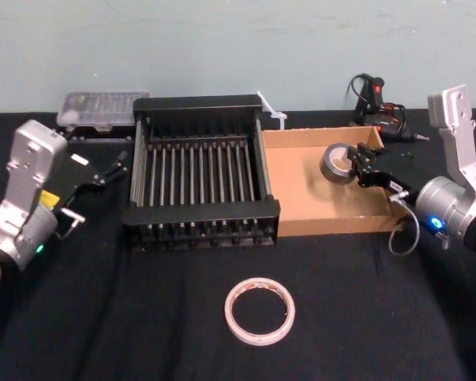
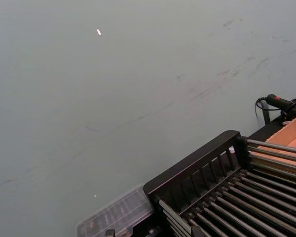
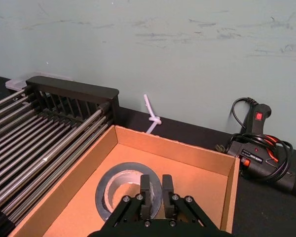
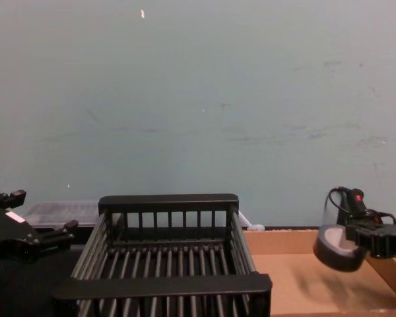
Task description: Pick up the white tape and place it into the black box , Pick up the silver tape and place it into the brown box.
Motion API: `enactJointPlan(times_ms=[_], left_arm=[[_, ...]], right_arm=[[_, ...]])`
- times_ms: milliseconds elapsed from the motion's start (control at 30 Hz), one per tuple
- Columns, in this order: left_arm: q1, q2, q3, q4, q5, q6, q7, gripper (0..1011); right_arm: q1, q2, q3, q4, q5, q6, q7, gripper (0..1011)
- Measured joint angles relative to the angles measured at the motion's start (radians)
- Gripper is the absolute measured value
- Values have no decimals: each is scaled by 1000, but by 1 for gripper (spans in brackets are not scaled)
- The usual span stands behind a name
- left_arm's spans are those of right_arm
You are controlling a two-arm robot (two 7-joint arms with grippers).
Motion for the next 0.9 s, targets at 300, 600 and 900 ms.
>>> enactJointPlan(times_ms=[300,600,900], left_arm=[[0,0,0,0,0,0,0,1001],[0,0,0,0,0,0,0,1001],[0,0,0,0,0,0,0,1001]], right_arm=[[-2,1,1,-2,2,-1,0,420],[-2,2,2,-3,2,-2,0,706],[-3,2,2,-4,3,-2,0,982]])
